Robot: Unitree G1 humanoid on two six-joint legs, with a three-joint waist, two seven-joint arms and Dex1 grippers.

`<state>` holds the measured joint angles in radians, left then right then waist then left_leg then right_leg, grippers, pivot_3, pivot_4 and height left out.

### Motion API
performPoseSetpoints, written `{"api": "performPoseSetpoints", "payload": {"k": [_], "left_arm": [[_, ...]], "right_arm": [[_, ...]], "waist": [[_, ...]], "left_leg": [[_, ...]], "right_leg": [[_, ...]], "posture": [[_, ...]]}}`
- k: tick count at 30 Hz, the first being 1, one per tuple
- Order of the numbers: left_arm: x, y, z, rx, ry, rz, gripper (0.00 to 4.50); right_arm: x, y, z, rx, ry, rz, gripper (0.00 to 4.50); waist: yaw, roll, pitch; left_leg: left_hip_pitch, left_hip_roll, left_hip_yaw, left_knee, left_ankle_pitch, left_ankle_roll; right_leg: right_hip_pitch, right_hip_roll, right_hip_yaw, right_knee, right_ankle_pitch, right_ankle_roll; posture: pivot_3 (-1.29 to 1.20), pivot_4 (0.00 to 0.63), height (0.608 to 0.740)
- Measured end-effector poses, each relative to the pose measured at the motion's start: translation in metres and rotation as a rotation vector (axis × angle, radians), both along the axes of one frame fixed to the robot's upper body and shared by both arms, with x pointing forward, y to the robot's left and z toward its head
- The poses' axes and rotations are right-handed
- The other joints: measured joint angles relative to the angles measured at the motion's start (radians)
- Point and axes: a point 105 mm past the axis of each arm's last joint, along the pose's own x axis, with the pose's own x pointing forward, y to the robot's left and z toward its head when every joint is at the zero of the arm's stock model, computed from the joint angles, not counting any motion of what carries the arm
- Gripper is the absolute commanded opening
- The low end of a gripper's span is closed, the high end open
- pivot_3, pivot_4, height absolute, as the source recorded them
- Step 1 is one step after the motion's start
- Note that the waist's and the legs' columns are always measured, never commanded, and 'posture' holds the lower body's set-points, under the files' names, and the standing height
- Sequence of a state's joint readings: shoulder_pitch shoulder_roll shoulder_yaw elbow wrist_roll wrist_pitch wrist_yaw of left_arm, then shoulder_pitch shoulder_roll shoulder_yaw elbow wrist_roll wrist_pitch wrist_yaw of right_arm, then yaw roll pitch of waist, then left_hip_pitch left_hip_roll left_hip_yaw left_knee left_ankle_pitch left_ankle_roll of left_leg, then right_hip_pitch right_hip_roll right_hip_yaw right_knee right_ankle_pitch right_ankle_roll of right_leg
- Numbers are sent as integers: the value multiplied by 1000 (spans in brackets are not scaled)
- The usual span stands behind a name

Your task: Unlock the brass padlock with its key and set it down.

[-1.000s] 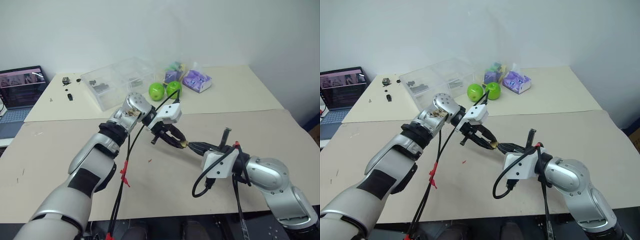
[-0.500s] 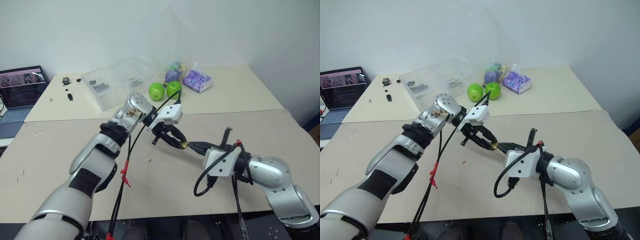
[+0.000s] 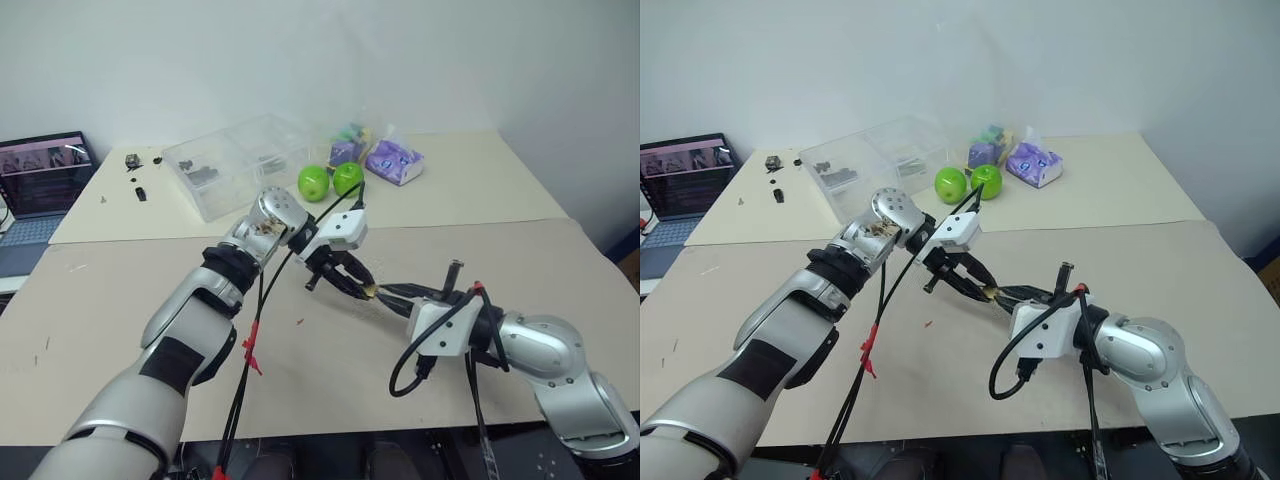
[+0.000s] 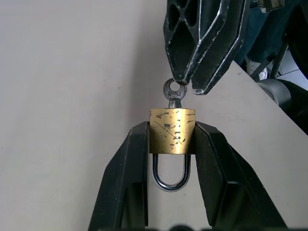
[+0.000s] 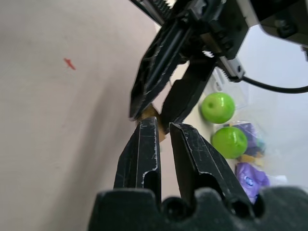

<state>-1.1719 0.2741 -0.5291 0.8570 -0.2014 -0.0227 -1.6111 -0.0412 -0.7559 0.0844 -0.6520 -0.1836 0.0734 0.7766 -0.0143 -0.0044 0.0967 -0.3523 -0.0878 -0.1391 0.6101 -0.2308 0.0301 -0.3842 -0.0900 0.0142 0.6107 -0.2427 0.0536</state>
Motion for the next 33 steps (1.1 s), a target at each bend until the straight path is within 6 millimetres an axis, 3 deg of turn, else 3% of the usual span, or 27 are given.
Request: {"api": "performPoseSetpoints", "payload": {"k": [18, 23, 33], "left_arm": [[3, 2, 0, -1, -10, 6, 1184], [3, 2, 0, -1, -10, 5, 1184], [2, -1, 3, -7, -13, 2, 1184]], "right_arm": [[6, -3, 1, -26, -27, 4, 736], [6, -2, 1, -14, -24, 9, 2101], [9, -2, 0, -22, -37, -5, 2101]], "waist": [[0, -1, 0], [-1, -1, 1], [0, -1, 0]], "left_leg": [[0, 0, 1, 0, 0, 0], [0, 0, 2, 0, 0, 0], [0, 0, 2, 0, 0, 0]], "right_leg": [[0, 0, 0, 0, 0, 0], [0, 0, 1, 0, 0, 0], [0, 0, 1, 0, 0, 0]], "posture": [[0, 150, 740], [0, 150, 740], [0, 150, 740]]}}
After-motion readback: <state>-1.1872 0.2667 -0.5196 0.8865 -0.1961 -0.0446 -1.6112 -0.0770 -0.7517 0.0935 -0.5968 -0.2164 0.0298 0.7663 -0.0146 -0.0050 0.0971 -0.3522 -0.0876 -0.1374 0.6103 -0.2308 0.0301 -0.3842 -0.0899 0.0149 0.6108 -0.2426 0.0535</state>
